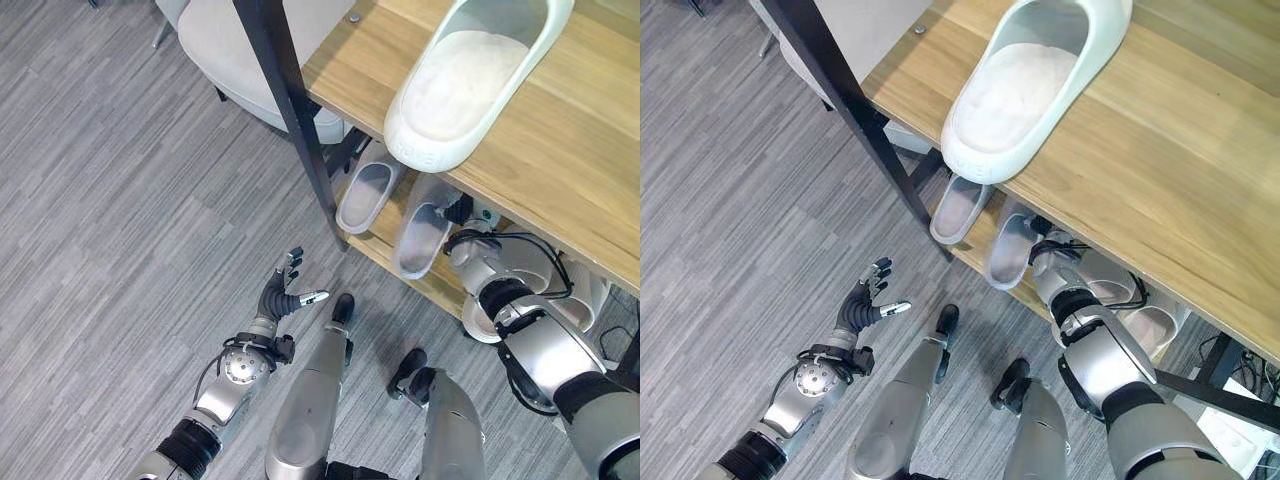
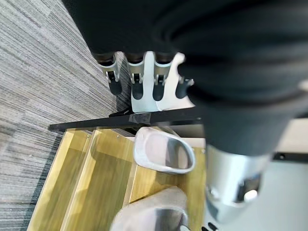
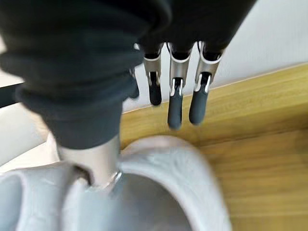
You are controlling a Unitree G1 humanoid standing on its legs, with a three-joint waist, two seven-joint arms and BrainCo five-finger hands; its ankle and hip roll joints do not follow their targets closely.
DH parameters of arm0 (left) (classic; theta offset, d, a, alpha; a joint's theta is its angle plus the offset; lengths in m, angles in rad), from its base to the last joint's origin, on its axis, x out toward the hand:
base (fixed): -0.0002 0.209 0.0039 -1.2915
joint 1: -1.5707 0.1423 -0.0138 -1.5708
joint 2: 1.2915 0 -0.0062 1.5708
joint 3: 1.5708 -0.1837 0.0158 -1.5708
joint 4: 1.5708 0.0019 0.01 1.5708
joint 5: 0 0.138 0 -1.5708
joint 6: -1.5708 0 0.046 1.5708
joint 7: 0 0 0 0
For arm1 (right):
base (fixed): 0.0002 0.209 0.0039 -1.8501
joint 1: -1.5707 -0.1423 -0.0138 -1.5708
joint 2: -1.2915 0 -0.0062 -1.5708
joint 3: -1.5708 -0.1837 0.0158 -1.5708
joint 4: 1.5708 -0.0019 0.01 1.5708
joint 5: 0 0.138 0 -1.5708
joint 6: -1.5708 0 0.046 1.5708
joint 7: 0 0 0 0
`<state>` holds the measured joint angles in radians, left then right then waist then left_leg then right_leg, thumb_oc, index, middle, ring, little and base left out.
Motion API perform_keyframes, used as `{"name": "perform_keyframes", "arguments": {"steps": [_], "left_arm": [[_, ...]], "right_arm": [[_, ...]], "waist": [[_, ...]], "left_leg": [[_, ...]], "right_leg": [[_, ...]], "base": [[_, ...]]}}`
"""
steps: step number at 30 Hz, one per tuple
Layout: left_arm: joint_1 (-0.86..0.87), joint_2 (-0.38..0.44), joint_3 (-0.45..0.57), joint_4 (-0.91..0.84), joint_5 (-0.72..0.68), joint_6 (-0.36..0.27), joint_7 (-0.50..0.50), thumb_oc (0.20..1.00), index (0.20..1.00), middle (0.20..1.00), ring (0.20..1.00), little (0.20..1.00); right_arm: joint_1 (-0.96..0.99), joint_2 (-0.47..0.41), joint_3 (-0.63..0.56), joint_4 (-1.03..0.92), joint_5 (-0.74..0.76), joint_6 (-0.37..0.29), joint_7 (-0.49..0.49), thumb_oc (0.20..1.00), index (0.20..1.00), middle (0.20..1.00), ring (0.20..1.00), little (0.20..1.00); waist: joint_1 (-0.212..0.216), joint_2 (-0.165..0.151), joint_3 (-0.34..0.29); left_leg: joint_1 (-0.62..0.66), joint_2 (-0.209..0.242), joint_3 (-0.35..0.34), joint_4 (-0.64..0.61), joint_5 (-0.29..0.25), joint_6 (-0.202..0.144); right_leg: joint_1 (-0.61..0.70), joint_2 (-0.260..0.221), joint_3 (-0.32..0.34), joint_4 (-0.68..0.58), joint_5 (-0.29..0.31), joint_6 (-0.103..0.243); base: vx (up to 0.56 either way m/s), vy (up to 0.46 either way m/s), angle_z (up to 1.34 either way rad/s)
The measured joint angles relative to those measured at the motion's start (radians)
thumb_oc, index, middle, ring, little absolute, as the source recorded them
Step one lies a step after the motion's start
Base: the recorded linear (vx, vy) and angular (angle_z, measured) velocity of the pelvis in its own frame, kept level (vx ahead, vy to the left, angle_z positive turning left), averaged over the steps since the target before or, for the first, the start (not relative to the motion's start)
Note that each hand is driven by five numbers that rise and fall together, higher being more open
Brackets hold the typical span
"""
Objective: Arrange the slippers neatly on the shoe rack.
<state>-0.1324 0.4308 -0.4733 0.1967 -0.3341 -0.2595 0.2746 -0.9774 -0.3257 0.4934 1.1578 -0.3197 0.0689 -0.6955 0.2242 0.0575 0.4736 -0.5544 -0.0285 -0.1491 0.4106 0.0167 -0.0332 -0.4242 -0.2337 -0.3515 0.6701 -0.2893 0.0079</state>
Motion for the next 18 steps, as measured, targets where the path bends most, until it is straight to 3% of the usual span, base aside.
{"name": "perform_keyframes", "arguments": {"steps": [7,12,14,18], "left_arm": [[0.007,-0.002,0.002,0.002,0.000,0.001,0.001,1.000,1.000,1.000,1.000,1.000],[0.014,-0.017,0.005,0.013,0.000,0.005,0.009,1.000,1.000,1.000,1.000,1.000],[0.012,-0.020,0.007,0.014,0.000,0.007,0.011,1.000,1.000,1.000,1.000,1.000],[0.013,-0.025,0.007,0.022,-0.001,0.010,0.020,1.000,1.000,1.000,1.000,1.000]], "right_arm": [[0.093,0.031,-0.005,-0.089,0.037,-0.002,0.001,1.000,1.000,1.000,1.000,1.000],[0.231,0.075,-0.117,-0.307,0.126,-0.045,-0.007,1.000,1.000,1.000,1.000,1.000],[0.258,0.090,-0.124,-0.312,0.166,-0.049,-0.014,1.000,1.000,1.000,1.000,1.000],[0.284,0.120,-0.156,-0.298,0.291,-0.083,-0.011,1.000,1.000,1.000,1.000,1.000]], "waist": [[-0.012,-0.008,-0.022],[-0.039,-0.017,-0.028],[-0.049,-0.017,-0.028],[-0.053,-0.021,-0.029]], "left_leg": [[0.000,0.004,0.020,0.003,-0.002,0.003],[-0.001,0.008,0.031,0.000,0.006,0.002],[0.000,0.007,0.030,0.001,-0.024,0.001],[0.001,0.014,0.048,0.008,-0.015,0.004]], "right_leg": [[-0.005,0.003,0.013,-0.015,0.004,0.001],[-0.007,0.008,0.024,-0.033,0.028,0.019],[-0.003,0.008,0.026,-0.034,0.016,0.014],[-0.013,0.016,0.049,-0.034,0.022,0.016]], "base": [[0.00,0.033,-0.06],[0.01,0.024,-0.08],[0.04,-0.008,-0.03],[-0.01,-0.006,-0.13]]}}
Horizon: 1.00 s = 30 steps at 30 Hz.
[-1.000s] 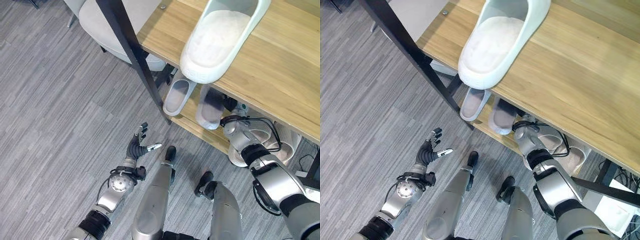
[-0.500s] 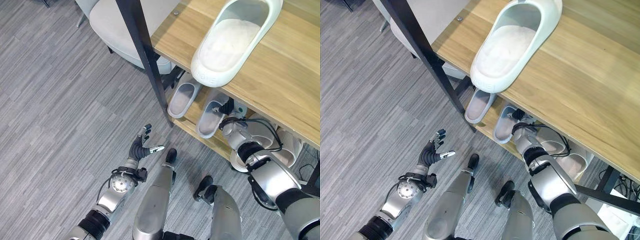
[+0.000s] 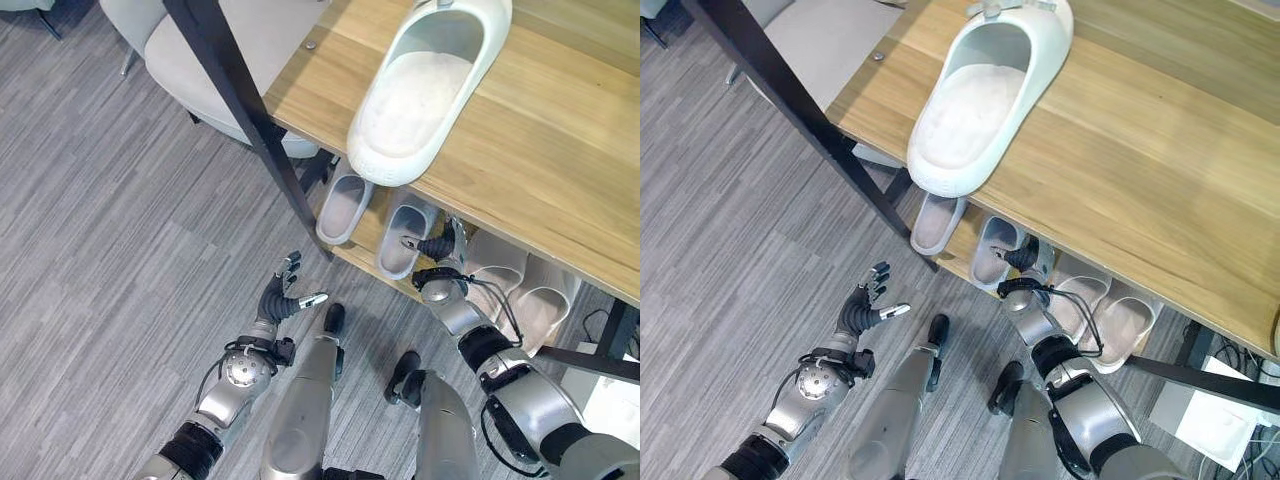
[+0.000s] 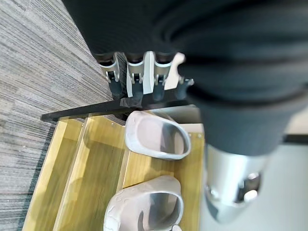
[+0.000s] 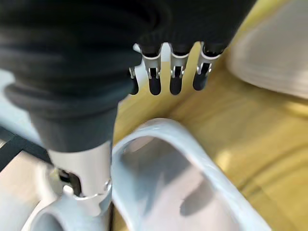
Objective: Arrange the slippers neatly on the shoe rack.
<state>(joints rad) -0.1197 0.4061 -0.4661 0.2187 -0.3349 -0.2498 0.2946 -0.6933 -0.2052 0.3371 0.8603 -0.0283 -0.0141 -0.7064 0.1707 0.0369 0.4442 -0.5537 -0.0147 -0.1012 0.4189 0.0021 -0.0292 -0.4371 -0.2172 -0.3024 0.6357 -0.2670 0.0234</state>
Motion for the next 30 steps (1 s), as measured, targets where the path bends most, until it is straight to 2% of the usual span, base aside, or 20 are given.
{"name": "perform_keyframes", "arguments": {"steps": [3,5,7,10,14,20,26,29,30], "left_arm": [[-0.001,0.000,0.000,0.001,-0.002,0.001,0.002,1.000,1.000,1.000,1.000,1.000],[0.006,0.000,0.000,0.001,-0.011,0.002,0.002,1.000,1.000,1.000,1.000,1.000],[0.022,0.000,0.006,0.001,-0.017,0.005,-0.001,1.000,1.000,1.000,1.000,1.000],[0.052,-0.005,0.036,0.011,-0.020,0.018,-0.012,1.000,1.000,1.000,1.000,1.000],[0.046,-0.006,0.038,0.026,-0.021,0.020,-0.021,1.000,1.000,1.000,1.000,1.000],[0.029,-0.006,0.038,0.024,-0.020,0.021,-0.021,1.000,1.000,1.000,1.000,1.000],[0.020,-0.006,0.039,0.023,-0.019,0.021,-0.021,1.000,1.000,1.000,1.000,1.000],[0.031,-0.006,0.047,0.025,-0.019,0.023,-0.023,1.000,1.000,1.000,1.000,1.000],[0.045,-0.006,0.051,0.022,-0.019,0.023,-0.023,1.000,1.000,1.000,1.000,1.000]], "right_arm": [[-0.002,0.018,-0.034,0.019,0.113,-0.036,0.021,1.000,1.000,1.000,1.000,1.000],[-0.025,0.054,-0.091,0.101,0.280,-0.068,0.047,1.000,1.000,1.000,1.000,1.000],[-0.023,0.078,-0.091,0.121,0.389,-0.082,0.079,1.000,1.000,1.000,1.000,1.000],[-0.013,0.091,-0.072,0.097,0.497,-0.135,0.124,1.000,1.000,1.000,1.000,1.000],[-0.013,0.102,-0.064,0.071,0.598,-0.156,0.187,1.000,1.000,1.000,1.000,1.000],[-0.009,0.129,-0.033,0.022,0.640,-0.161,0.237,1.000,1.000,1.000,1.000,1.000],[-0.007,0.074,-0.033,-0.004,0.636,-0.160,0.242,1.000,1.000,1.000,1.000,1.000],[0.104,0.037,-0.030,-0.115,0.552,-0.153,0.256,1.000,1.000,1.000,1.000,1.000],[0.155,0.028,-0.023,-0.162,0.520,-0.154,0.256,1.000,1.000,1.000,1.000,1.000]], "waist": [[-0.001,0.000,0.000],[0.002,0.000,0.000],[0.007,-0.001,0.001],[0.011,-0.003,0.002],[0.027,-0.005,0.003],[0.045,-0.005,0.003],[0.053,-0.007,0.005],[0.043,-0.025,0.017],[0.044,-0.030,0.016]], "left_leg": [[-0.001,0.001,0.000,0.000,0.002,-0.002],[-0.002,0.001,0.000,-0.007,0.004,-0.006],[-0.004,0.002,-0.003,-0.010,0.006,-0.008],[-0.005,0.004,-0.008,-0.012,0.007,-0.009],[-0.007,0.002,-0.024,-0.026,0.008,-0.010],[-0.006,-0.005,-0.027,-0.025,0.008,-0.009],[0.001,-0.007,-0.029,-0.023,0.011,-0.006],[0.063,-0.003,-0.026,-0.034,0.015,-0.007],[0.088,-0.004,-0.028,-0.055,-0.001,-0.003]], "right_leg": [[-0.001,0.002,0.000,0.002,0.004,0.007],[-0.001,0.002,-0.004,0.004,0.003,0.005],[-0.002,0.003,-0.010,0.003,0.002,0.003],[0.000,0.004,-0.017,0.003,-0.001,0.000],[0.000,0.004,-0.031,0.003,-0.003,-0.004],[0.004,0.002,-0.034,0.005,-0.006,-0.005],[0.017,0.000,-0.039,0.000,-0.005,0.000],[0.080,0.003,-0.040,-0.033,0.000,0.003],[0.103,0.002,-0.039,-0.048,-0.001,0.007]], "base": [[-0.01,-0.016,-0.01],[0.00,-0.027,0.05],[0.00,-0.032,0.05],[0.01,-0.036,0.04],[0.01,-0.017,0.11],[0.01,0.000,0.02],[0.01,-0.003,0.02],[-0.03,0.009,-0.03],[0.03,-0.010,-0.10]]}}
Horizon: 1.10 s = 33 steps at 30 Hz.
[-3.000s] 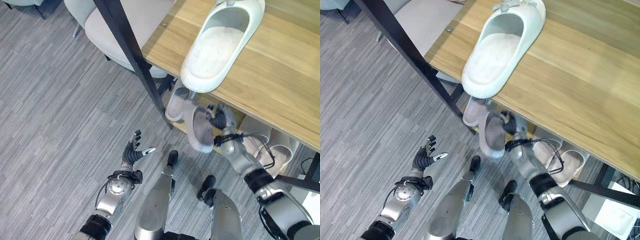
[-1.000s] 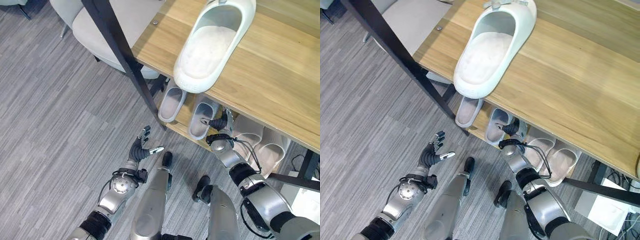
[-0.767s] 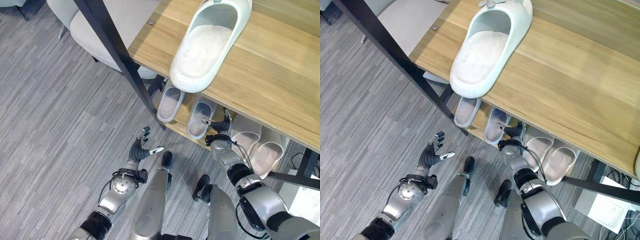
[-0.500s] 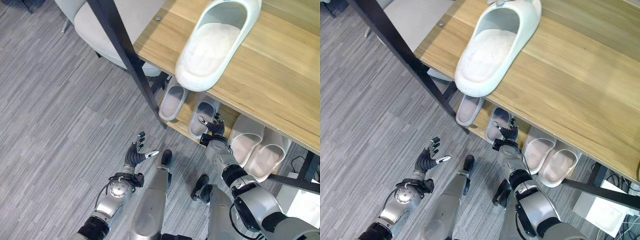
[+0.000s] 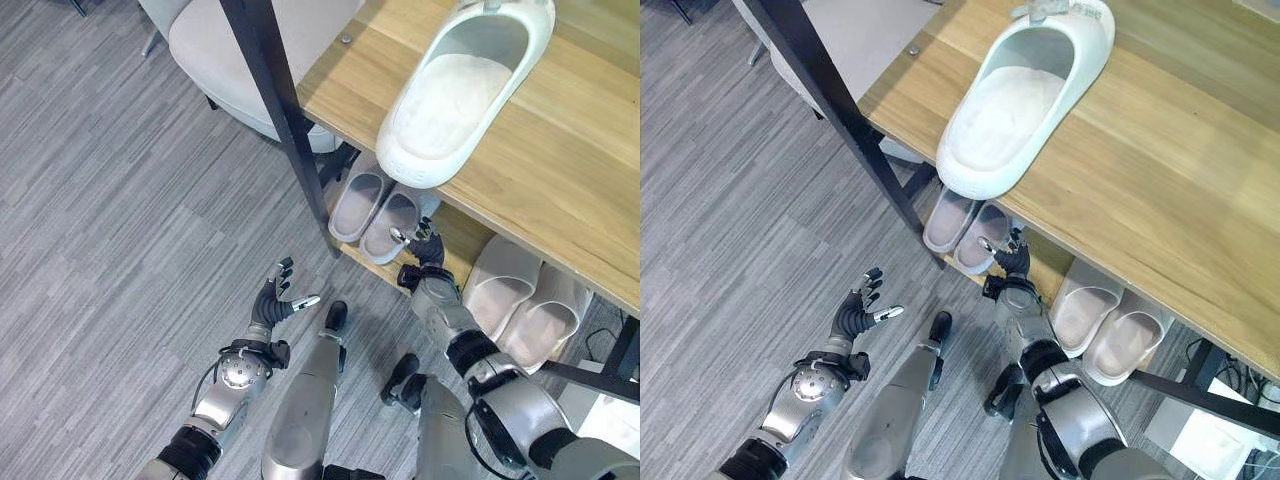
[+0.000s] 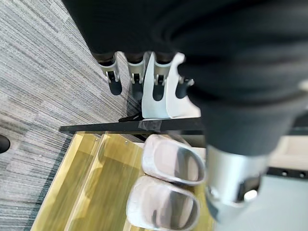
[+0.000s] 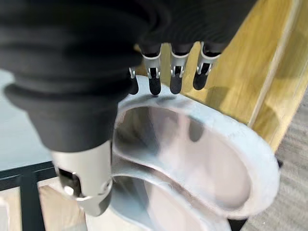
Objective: Arrange the slippers neatly on the shoe rack.
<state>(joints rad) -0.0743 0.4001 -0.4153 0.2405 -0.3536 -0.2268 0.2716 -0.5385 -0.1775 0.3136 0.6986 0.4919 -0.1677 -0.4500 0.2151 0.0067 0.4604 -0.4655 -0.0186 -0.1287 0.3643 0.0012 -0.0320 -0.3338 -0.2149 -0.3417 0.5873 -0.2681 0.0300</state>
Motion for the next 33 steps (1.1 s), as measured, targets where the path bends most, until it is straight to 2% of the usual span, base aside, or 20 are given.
{"name": "perform_keyframes", "arguments": {"steps": [2,3,4,6,8,11,12,13,14,17,19,20,22,23,24,26,28,29,33], "left_arm": [[0.009,-0.002,0.002,0.005,0.000,0.001,-0.009,1.000,1.000,1.000,1.000,1.000],[0.004,-0.006,0.017,-0.001,-0.001,0.006,-0.020,1.000,1.000,1.000,1.000,1.000],[0.020,-0.011,0.041,-0.004,-0.002,0.010,-0.026,1.000,1.000,1.000,1.000,1.000],[0.044,-0.010,0.074,-0.003,-0.009,0.022,-0.038,1.000,1.000,1.000,1.000,1.000],[0.048,-0.011,0.083,-0.005,-0.019,0.023,-0.050,1.000,1.000,1.000,1.000,1.000],[0.084,-0.015,0.112,-0.004,-0.019,0.029,-0.071,1.000,1.000,1.000,1.000,1.000],[0.107,-0.015,0.112,-0.004,-0.019,0.031,-0.081,1.000,1.000,1.000,1.000,1.000],[0.108,-0.015,0.112,-0.004,-0.019,0.032,-0.082,1.000,1.000,1.000,1.000,1.000],[0.127,-0.015,0.112,-0.004,-0.019,0.036,-0.091,1.000,1.000,1.000,1.000,1.000],[0.097,-0.006,0.100,-0.001,0.014,0.056,-0.139,1.000,1.000,1.000,1.000,1.000],[0.127,0.038,0.092,-0.012,0.058,0.064,-0.181,1.000,1.000,1.000,1.000,1.000],[0.133,0.075,0.075,-0.028,0.083,0.070,-0.204,1.000,1.000,1.000,1.000,1.000],[0.141,0.146,0.037,-0.080,0.142,0.073,-0.248,1.000,1.000,1.000,1.000,1.000],[0.133,0.190,0.021,-0.124,0.187,0.079,-0.290,1.000,1.000,1.000,1.000,1.000],[0.123,0.272,-0.053,-0.232,0.232,0.077,-0.351,1.000,1.000,1.000,1.000,1.000],[0.094,0.270,-0.084,-0.278,0.268,0.062,-0.409,1.000,1.000,1.000,1.000,1.000],[0.028,0.337,-0.190,-0.357,0.297,0.062,-0.447,1.000,1.000,1.000,1.000,1.000],[0.007,0.341,-0.206,-0.396,0.297,0.037,-0.476,1.000,1.000,1.000,1.000,1.000],[-0.105,0.301,-0.280,-0.426,0.297,0.024,-0.526,1.000,1.000,1.000,1.000,1.000]], "right_arm": [[0.041,-0.018,0.004,-0.014,-0.031,0.003,0.004,1.000,1.000,1.000,1.000,1.000],[0.104,-0.038,0.005,-0.098,-0.051,0.016,0.017,1.000,1.000,1.000,1.000,1.000],[0.182,-0.064,0.029,-0.225,-0.077,0.019,0.039,1.000,1.000,1.000,1.000,1.000],[0.255,-0.093,0.046,-0.310,-0.113,0.025,0.075,1.000,1.000,1.000,1.000,1.000],[0.338,-0.137,0.047,-0.408,-0.148,0.026,0.117,1.000,1.000,1.000,1.000,1.000],[0.465,-0.185,0.022,-0.534,-0.199,0.025,0.192,1.000,1.000,1.000,1.000,1.000],[0.525,-0.198,-0.002,-0.590,-0.198,0.022,0.230,1.000,1.000,1.000,1.000,1.000],[0.530,-0.198,-0.005,-0.593,-0.198,0.021,0.234,1.000,1.000,1.000,1.000,1.000],[0.557,-0.196,-0.019,-0.610,-0.198,0.017,0.257,1.000,1.000,1.000,1.000,1.000],[0.622,-0.205,-0.041,-0.659,-0.171,0.021,0.334,1.000,1.000,1.000,1.000,1.000],[0.710,-0.218,-0.051,-0.732,-0.137,0.004,0.397,1.000,1.000,1.000,1.000,1.000],[0.748,-0.225,-0.065,-0.747,-0.129,0.001,0.424,1.000,1.000,1.000,1.000,1.000],[0.773,-0.230,-0.092,-0.745,-0.116,0.001,0.453,1.000,1.000,1.000,1.000,1.000],[0.803,-0.249,-0.099,-0.732,-0.099,0.003,0.482,1.000,1.000,1.000,1.000,1.000],[0.832,-0.278,-0.087,-0.704,-0.096,0.007,0.527,1.000,1.000,1.000,1.000,1.000],[0.860,-0.303,-0.084,-0.701,-0.081,0.025,0.568,1.000,1.000,1.000,1.000,1.000],[0.870,-0.344,-0.051,-0.702,-0.066,0.026,0.600,1.000,1.000,1.000,1.000,1.000],[0.872,-0.355,-0.042,-0.703,-0.061,0.028,0.622,1.000,1.000,1.000,1.000,1.000],[0.874,-0.373,-0.010,-0.622,-0.063,0.048,0.652,1.000,1.000,1.000,1.000,1.000]], "waist": [[-0.023,-0.008,-0.001],[-0.035,-0.017,-0.001],[-0.034,-0.020,-0.004],[-0.068,-0.029,-0.009],[-0.079,-0.036,-0.027],[-0.112,-0.046,-0.113],[-0.136,-0.044,-0.169],[-0.139,-0.044,-0.174],[-0.153,-0.039,-0.217],[-0.183,-0.022,-0.241],[-0.190,-0.011,-0.274],[-0.209,-0.003,-0.287],[-0.215,0.011,-0.294],[-0.241,0.019,-0.297],[-0.244,0.021,-0.310],[-0.270,0.027,-0.315],[-0.285,0.022,-0.327],[-0.288,0.017,-0.341],[-0.316,0.004,-0.358]], "left_leg": [[0.018,0.003,0.007,-0.015,0.013,-0.003],[0.030,0.009,0.017,-0.038,0.009,-0.004],[0.056,0.017,0.028,-0.079,0.032,-0.002],[0.108,0.031,0.043,-0.126,0.042,-0.003],[0.158,0.040,0.061,-0.191,0.054,-0.002],[0.235,0.057,0.086,-0.305,0.097,0.006],[0.281,0.059,0.094,-0.368,0.118,0.004],[0.284,0.060,0.096,-0.373,0.118,0.003],[0.298,0.059,0.109,-0.398,0.129,0.007],[0.348,0.055,0.129,-0.446,0.139,0.011],[0.375,0.043,0.146,-0.447,0.130,0.016],[0.375,0.042,0.152,-0.447,0.123,0.016],[0.371,0.041,0.158,-0.447,0.122,0.016],[0.377,0.043,0.168,-0.447,0.123,0.016],[0.385,0.045,0.184,-0.447,0.123,0.016],[0.395,0.052,0.198,-0.447,0.115,0.007],[0.401,0.058,0.202,-0.450,0.103,0.003],[0.399,0.063,0.212,-0.454,0.094,-0.007],[0.399,0.070,0.239,-0.454,0.094,-0.007]], "right_leg": [[0.015,0.005,0.009,-0.018,0.010,-0.001],[0.020,0.008,0.012,-0.041,0.011,-0.011],[0.040,0.020,0.013,-0.082,0.035,-0.006],[0.085,0.039,0.027,-0.144,0.063,0.010],[0.122,0.054,0.039,-0.207,0.095,0.019],[0.189,0.082,0.048,-0.334,0.146,0.027],[0.239,0.095,0.047,-0.417,0.178,0.030],[0.241,0.096,0.048,-0.422,0.180,0.030],[0.262,0.102,0.051,-0.467,0.201,0.037],[0.330,0.111,0.063,-0.574,0.249,0.049],[0.364,0.102,0.073,-0.628,0.266,0.060],[0.373,0.102,0.073,-0.651,0.272,0.060],[0.382,0.104,0.076,-0.669,0.284,0.059],[0.383,0.105,0.092,-0.669,0.288,0.060],[0.384,0.105,0.104,-0.669,0.288,0.060],[0.380,0.110,0.125,-0.671,0.291,0.059],[0.383,0.116,0.129,-0.675,0.286,0.066],[0.370,0.119,0.144,-0.675,0.283,0.069],[0.360,0.125,0.177,-0.675,0.294,0.064]], "base": [[0.03,-0.009,-0.13],[0.10,-0.036,-0.18],[0.09,-0.035,-0.30],[0.14,-0.042,-0.33],[0.15,-0.031,-0.27],[0.14,0.006,-0.26],[0.13,0.027,-0.17],[0.09,0.011,-0.15],[0.15,0.051,-0.19],[0.11,0.036,-0.13],[0.07,0.009,-0.23],[0.08,0.014,-0.19],[0.09,0.004,-0.10],[0.08,-0.012,-0.32],[0.08,-0.010,-0.33],[0.07,-0.027,-0.25],[0.02,-0.020,-0.18],[0.02,-0.032,-0.39],[0.00,-0.027,-0.23]]}}
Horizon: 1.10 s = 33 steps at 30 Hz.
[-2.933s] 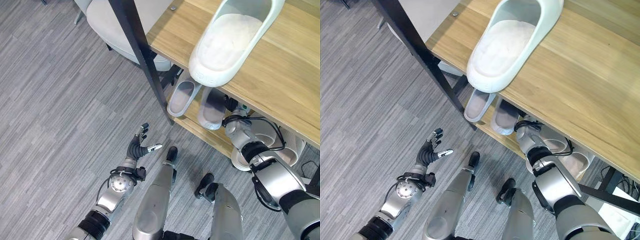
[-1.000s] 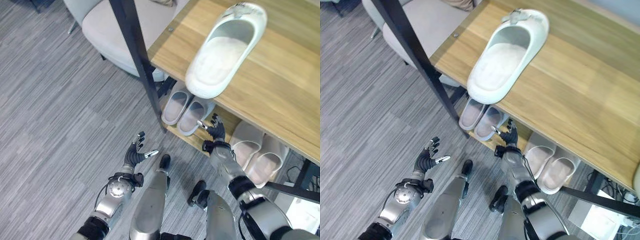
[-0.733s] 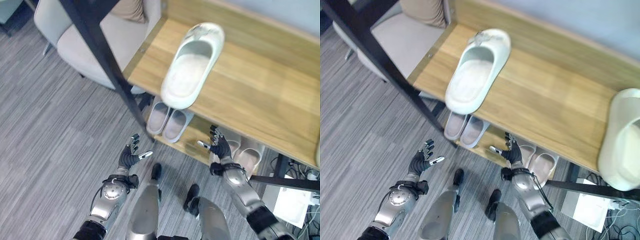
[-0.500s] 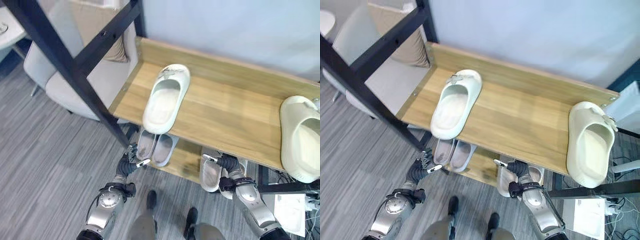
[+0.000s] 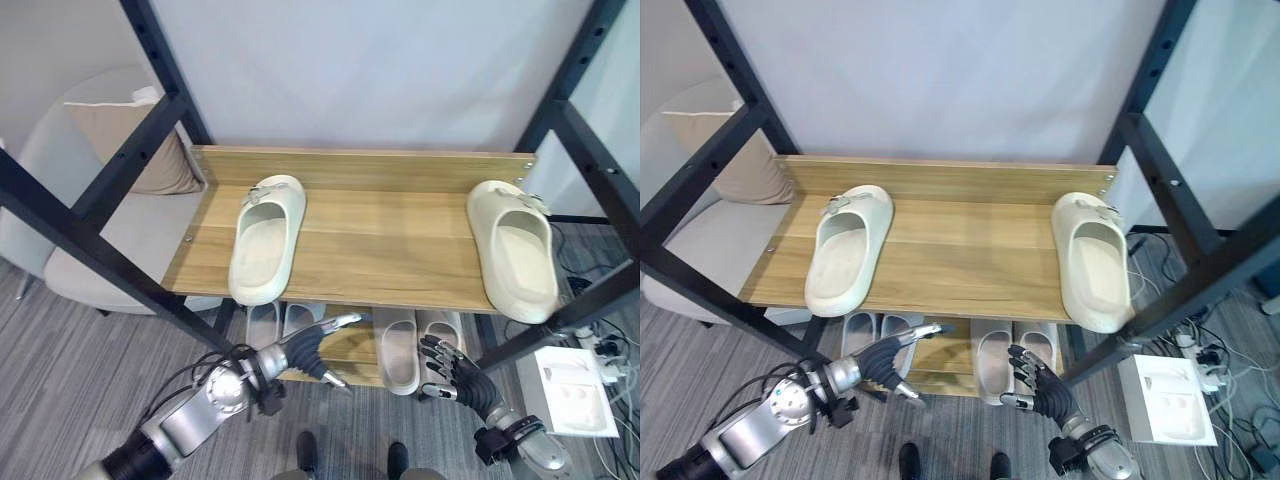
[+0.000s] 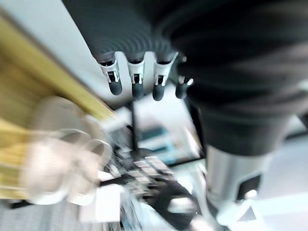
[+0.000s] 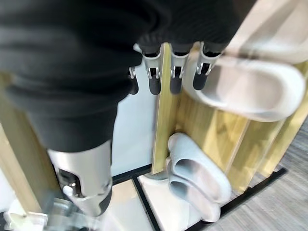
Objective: Arrange the slippers neatly on the shoe rack.
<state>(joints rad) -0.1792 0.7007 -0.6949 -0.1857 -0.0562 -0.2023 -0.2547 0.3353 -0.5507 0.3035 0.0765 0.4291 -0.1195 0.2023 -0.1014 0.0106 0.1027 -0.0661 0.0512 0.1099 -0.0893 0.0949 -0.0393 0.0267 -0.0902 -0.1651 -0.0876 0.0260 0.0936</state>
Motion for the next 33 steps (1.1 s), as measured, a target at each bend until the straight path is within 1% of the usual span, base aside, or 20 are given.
{"name": "perform_keyframes", "arguments": {"steps": [5,7,9,10,11,12,13,14,15,16,18,19,21,23,24,25,27,29,31,33], "left_arm": [[-0.040,-0.024,-0.009,-0.060,-0.009,0.013,-0.021,1.000,1.000,1.000,1.000,1.000],[-0.089,-0.078,-0.015,-0.094,-0.078,0.014,-0.033,1.000,1.000,1.000,1.000,1.000],[-0.242,-0.140,-0.049,-0.143,-0.210,0.045,-0.067,1.000,1.000,1.000,1.000,1.000],[-0.294,-0.150,-0.047,-0.194,-0.266,0.044,-0.074,1.000,1.000,1.000,1.000,1.000],[-0.302,-0.160,-0.042,-0.219,-0.317,0.053,-0.081,1.000,1.000,1.000,1.000,1.000],[-0.291,-0.179,0.005,-0.268,-0.432,0.080,-0.097,1.000,1.000,1.000,1.000,1.000],[-0.260,-0.227,0.101,-0.291,-0.506,0.072,-0.093,1.000,1.000,1.000,1.000,1.000],[-0.244,-0.272,0.163,-0.287,-0.543,0.059,-0.075,1.000,1.000,1.000,1.000,1.000],[-0.238,-0.292,0.203,-0.281,-0.561,0.046,-0.047,1.000,1.000,1.000,1.000,1.000],[-0.226,-0.290,0.249,-0.278,-0.534,0.025,-0.003,1.000,1.000,1.000,1.000,1.000],[-0.217,-0.277,0.373,-0.235,-0.484,-0.008,0.092,1.000,1.000,1.000,1.000,1.000],[-0.217,-0.272,0.417,-0.222,-0.425,-0.023,0.162,1.000,1.000,1.000,1.000,1.000],[-0.217,-0.263,0.459,-0.220,-0.343,-0.054,0.250,1.000,1.000,1.000,1.000,1.000],[-0.220,-0.172,0.509,-0.209,-0.107,-0.073,0.361,1.000,1.000,1.000,1.000,1.000],[-0.233,-0.114,0.527,-0.191,0.001,-0.075,0.425,1.000,1.000,1.000,1.000,1.000],[-0.246,-0.070,0.540,-0.179,0.088,-0.074,0.476,1.000,1.000,1.000,1.000,1.000],[-0.248,-0.020,0.542,-0.176,0.220,-0.076,0.538,1.000,1.000,1.000,1.000,1.000],[-0.249,0.096,0.541,-0.122,0.396,-0.072,0.610,1.000,1.000,1.000,1.000,1.000],[-0.245,0.114,0.539,-0.067,0.498,-0.044,0.650,1.000,1.000,1.000,1.000,1.000],[-0.243,0.122,0.538,-0.046,0.567,-0.031,0.675,1.000,1.000,1.000,1.000,1.000]], "right_arm": [[0.008,0.003,0.004,0.075,-0.040,0.021,0.005,1.000,1.000,1.000,1.000,1.000],[0.014,0.004,0.002,0.077,-0.066,0.025,0.005,1.000,1.000,1.000,1.000,1.000],[-0.007,0.009,0.002,0.120,-0.119,0.038,0.002,1.000,1.000,1.000,1.000,1.000],[-0.020,0.014,0.002,0.144,-0.135,0.042,-0.005,1.000,1.000,1.000,1.000,1.000],[-0.033,0.022,0.002,0.152,-0.135,0.043,-0.007,1.000,1.000,1.000,1.000,1.000],[-0.049,0.047,0.002,0.150,-0.135,0.052,-0.011,1.000,1.000,1.000,1.000,1.000],[-0.056,0.073,0.003,0.147,-0.135,0.055,-0.018,1.000,1.000,1.000,1.000,1.000],[-0.059,0.086,0.003,0.137,-0.134,0.056,-0.019,1.000,1.000,1.000,1.000,1.000],[-0.057,0.095,0.003,0.119,-0.134,0.057,-0.023,1.000,1.000,1.000,1.000,1.000],[-0.063,0.109,0.004,0.110,-0.131,0.054,-0.027,1.000,1.000,1.000,1.000,1.000],[-0.066,0.133,0.002,0.113,-0.127,0.052,-0.040,1.000,1.000,1.000,1.000,1.000],[-0.066,0.134,0.004,0.118,-0.116,0.051,-0.046,1.000,1.000,1.000,1.000,1.000],[-0.067,0.137,0.003,0.130,-0.104,0.049,-0.050,1.000,1.000,1.000,1.000,1.000],[-0.072,0.154,0.004,0.188,-0.096,0.015,-0.056,1.000,1.000,1.000,1.000,1.000],[-0.080,0.154,0.013,0.240,-0.097,-0.001,-0.061,1.000,1.000,1.000,1.000,1.000],[-0.080,0.147,0.020,0.272,-0.097,0.001,-0.071,1.000,1.000,1.000,1.000,1.000],[-0.061,0.135,0.034,0.273,-0.102,-0.002,-0.082,1.000,1.000,1.000,1.000,1.000],[-0.053,0.133,0.038,0.269,-0.117,-0.010,-0.087,1.000,1.000,1.000,1.000,1.000],[-0.045,0.125,0.035,0.268,-0.117,-0.012,-0.092,1.000,1.000,1.000,1.000,1.000],[-0.040,0.121,0.035,0.268,-0.119,-0.012,-0.090,1.000,1.000,1.000,1.000,1.000]], "waist": [[-0.010,0.000,-0.002],[-0.010,0.001,-0.002],[-0.011,0.000,-0.002],[-0.013,0.002,-0.003],[-0.015,0.004,-0.004],[-0.014,0.004,-0.004],[-0.011,0.004,-0.004],[-0.005,0.006,-0.006],[0.004,0.008,-0.006],[0.018,0.010,-0.007],[0.030,0.009,-0.007],[0.042,0.009,-0.007],[0.064,0.006,-0.006],[0.063,0.003,-0.008],[0.062,0.002,-0.008],[0.063,0.004,-0.008],[0.062,0.007,-0.008],[0.054,0.012,-0.009],[0.052,0.024,-0.011],[0.051,0.029,-0.010]], "left_leg": [[-0.006,-0.001,0.004,0.006,0.003,0.004],[-0.006,-0.002,0.004,0.007,0.004,0.005],[-0.008,-0.003,0.004,0.007,0.008,0.007],[-0.010,-0.003,0.004,0.007,0.008,0.007],[-0.009,-0.003,0.004,0.007,0.008,0.007],[-0.007,-0.002,0.004,0.007,0.008,0.008],[-0.002,-0.002,0.003,0.007,0.008,0.008],[0.001,-0.002,-0.001,0.007,0.008,0.008],[0.002,-0.003,-0.005,0.007,0.008,0.008],[0.000,-0.003,-0.014,0.007,0.008,0.008],[0.002,-0.003,-0.023,0.007,0.009,0.006],[0.001,-0.005,-0.032,0.007,0.010,0.007],[0.000,-0.010,-0.041,0.007,0.010,0.007],[0.002,-0.012,-0.044,0.007,0.010,0.007],[0.003,-0.012,-0.044,0.007,0.010,0.007],[0.002,-0.013,-0.045,0.007,0.011,0.009],[0.002,-0.014,-0.045,0.007,0.012,0.009],[0.004,-0.011,-0.041,0.007,0.012,0.009],[0.005,-0.011,-0.041,0.007,0.012,0.009],[0.004,-0.008,-0.039,0.007,0.012,0.008]], "right_leg": [[-0.013,-0.001,0.002,0.000,0.005,-0.001],[-0.013,-0.003,0.000,0.000,0.007,-0.003],[-0.013,-0.003,0.000,0.000,0.009,-0.005],[-0.010,-0.003,0.000,0.003,0.014,-0.011],[-0.009,-0.003,-0.001,0.006,0.014,-0.011],[-0.007,-0.001,-0.001,0.006,0.014,-0.012],[-0.001,-0.001,-0.001,0.005,0.014,-0.011],[0.005,-0.001,-0.004,0.006,0.012,-0.010],[0.007,-0.001,-0.006,0.005,0.011,-0.009],[0.010,-0.001,-0.013,0.005,0.009,-0.009],[0.019,0.000,-0.029,0.005,0.007,-0.010],[0.023,-0.001,-0.032,0.005,0.004,-0.007],[0.023,-0.004,-0.039,0.000,0.000,-0.004],[0.025,-0.006,-0.044,0.000,-0.003,0.000],[0.028,-0.006,-0.045,0.000,-0.001,-0.003],[0.031,-0.006,-0.050,0.000,0.000,-0.004],[0.032,-0.008,-0.050,0.000,0.000,-0.004],[0.030,-0.007,-0.049,0.000,0.000,-0.004],[0.029,-0.006,-0.049,0.000,0.000,-0.004],[0.022,-0.004,-0.048,0.000,0.002,-0.007]], "base": [[-0.01,-0.017,-0.02],[-0.03,-0.032,0.02],[-0.01,-0.020,-0.01],[0.00,-0.047,-0.03],[0.01,-0.052,-0.01],[0.02,-0.040,0.00],[0.02,-0.039,0.05],[0.04,-0.060,0.10],[0.03,-0.043,0.14],[0.03,-0.048,0.18],[0.01,-0.024,0.25],[0.03,-0.028,0.24],[0.04,-0.023,0.17],[0.02,-0.003,0.07],[0.00,0.000,0.00],[0.04,0.001,0.04],[0.02,0.002,0.01],[0.01,0.000,-0.08],[0.01,0.002,-0.02],[0.01,0.003,-0.03]]}}
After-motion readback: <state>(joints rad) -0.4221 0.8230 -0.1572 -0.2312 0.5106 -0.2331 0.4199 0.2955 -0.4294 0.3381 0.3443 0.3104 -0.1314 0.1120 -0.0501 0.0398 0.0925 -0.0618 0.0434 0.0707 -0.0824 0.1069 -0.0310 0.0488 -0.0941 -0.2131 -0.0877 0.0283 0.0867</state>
